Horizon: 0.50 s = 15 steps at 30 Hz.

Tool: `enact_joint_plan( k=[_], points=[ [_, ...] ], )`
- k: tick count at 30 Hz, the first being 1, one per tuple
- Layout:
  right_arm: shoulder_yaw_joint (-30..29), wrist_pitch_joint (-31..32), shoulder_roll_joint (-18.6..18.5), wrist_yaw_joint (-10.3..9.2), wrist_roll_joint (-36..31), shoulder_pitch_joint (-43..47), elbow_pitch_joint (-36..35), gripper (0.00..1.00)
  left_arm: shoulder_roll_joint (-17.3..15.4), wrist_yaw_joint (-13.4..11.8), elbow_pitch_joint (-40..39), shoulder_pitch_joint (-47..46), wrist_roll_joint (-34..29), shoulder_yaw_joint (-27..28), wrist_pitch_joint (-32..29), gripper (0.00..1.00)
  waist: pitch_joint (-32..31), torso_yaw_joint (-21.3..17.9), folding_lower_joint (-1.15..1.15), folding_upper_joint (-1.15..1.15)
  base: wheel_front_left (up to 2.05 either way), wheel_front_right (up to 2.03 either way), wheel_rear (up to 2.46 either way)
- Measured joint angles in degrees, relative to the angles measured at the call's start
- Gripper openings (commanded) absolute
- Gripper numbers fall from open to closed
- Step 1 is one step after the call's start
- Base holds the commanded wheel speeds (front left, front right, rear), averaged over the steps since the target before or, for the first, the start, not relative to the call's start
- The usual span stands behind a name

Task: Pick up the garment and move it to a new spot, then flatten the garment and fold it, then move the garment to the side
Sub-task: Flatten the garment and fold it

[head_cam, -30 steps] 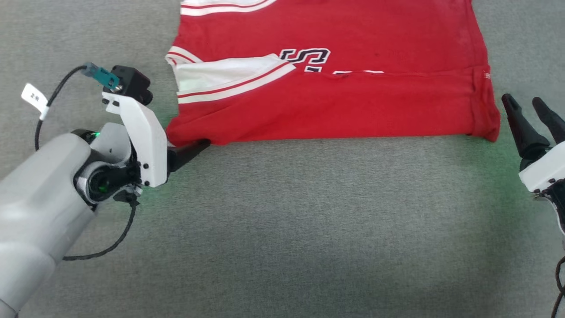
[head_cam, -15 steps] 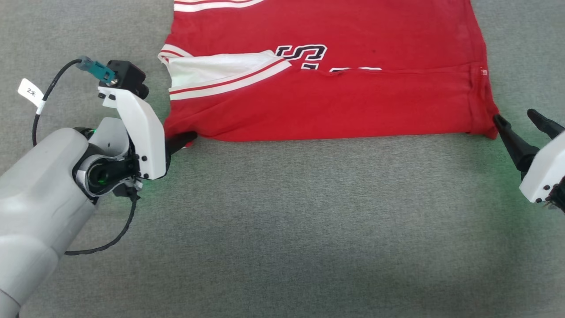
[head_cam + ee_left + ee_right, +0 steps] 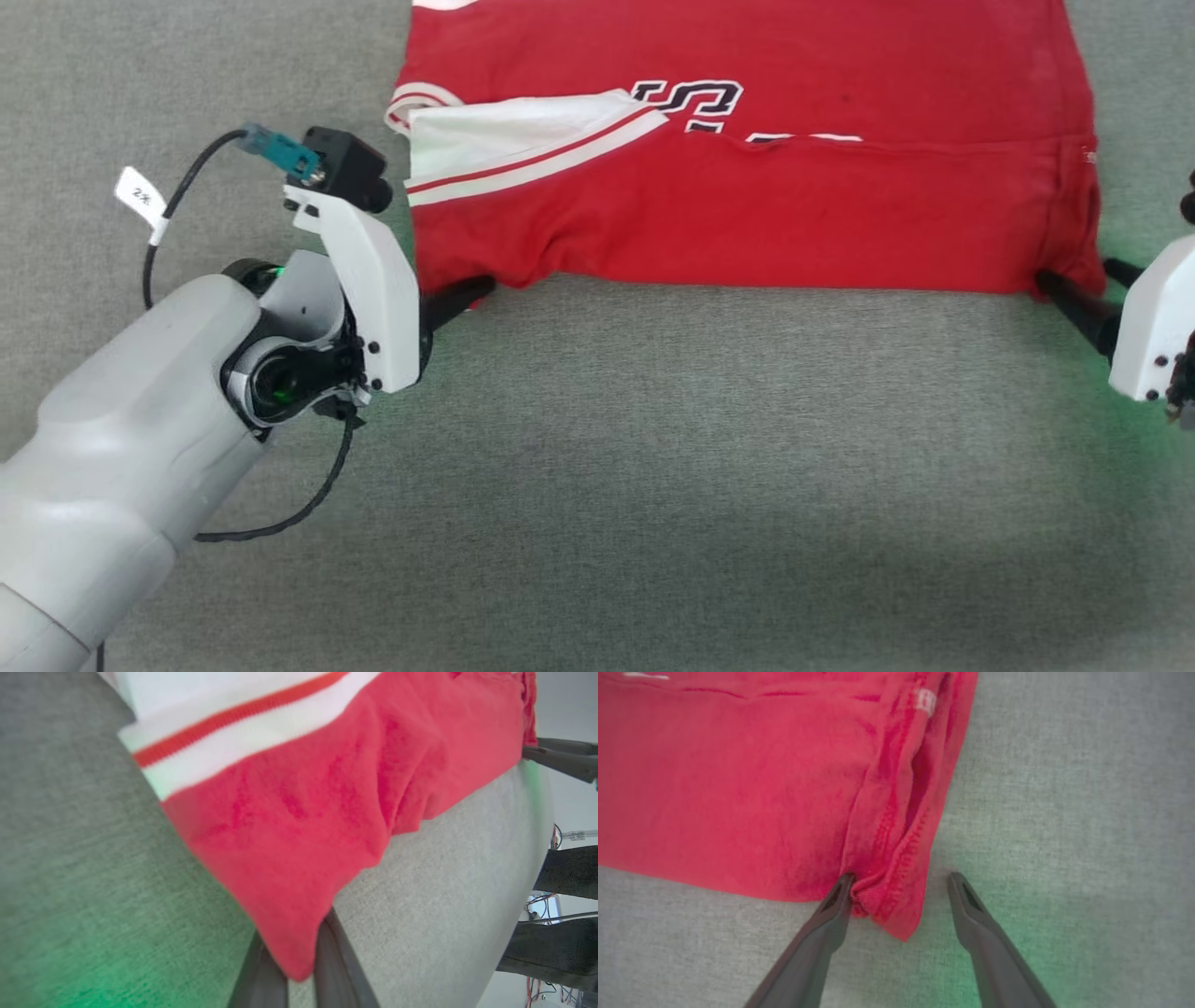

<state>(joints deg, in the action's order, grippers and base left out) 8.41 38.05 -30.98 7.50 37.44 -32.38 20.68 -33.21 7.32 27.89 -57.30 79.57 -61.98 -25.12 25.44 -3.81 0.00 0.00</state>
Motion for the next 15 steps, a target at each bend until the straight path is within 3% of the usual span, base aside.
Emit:
enact_joint_plan(
  k=[2, 4, 5, 15],
  points=[
    [0.6, -0.3, 0.0, 0.0, 0.0, -1.0, 1.4, 1.0, 0.2, 0.0, -0.2, -0.1, 0.0, 0.0, 0.3, 0.0, 0.4, 0.4, 0.0, 0.0, 0.0, 0.0, 0.0],
    [1.4, -0.3, -0.1, 0.0, 0.1, -2.0, 2.2, 0.45, 0.3, 0.2, 0.0, -0.4, 0.1, 0.0, 0.5, 0.0, 0.8, 0.6, 0.0, 0.0, 0.0, 0.0, 0.0],
    [2.2, -0.3, -0.3, 0.0, 0.3, -2.4, 2.3, 0.0, 0.4, 0.2, 0.2, -0.5, 0.1, -0.1, 0.7, 0.0, 0.9, 0.7, 0.0, 0.0, 0.0, 0.0, 0.0],
    [4.2, -5.4, -1.1, 0.04, 2.2, -2.5, 3.4, 0.0, -0.3, 0.2, -1.7, 1.5, 1.6, -0.5, 4.1, 0.0, -1.2, 0.6, 0.0, 0.0, 0.0, 0.0, 0.0]
  ],
)
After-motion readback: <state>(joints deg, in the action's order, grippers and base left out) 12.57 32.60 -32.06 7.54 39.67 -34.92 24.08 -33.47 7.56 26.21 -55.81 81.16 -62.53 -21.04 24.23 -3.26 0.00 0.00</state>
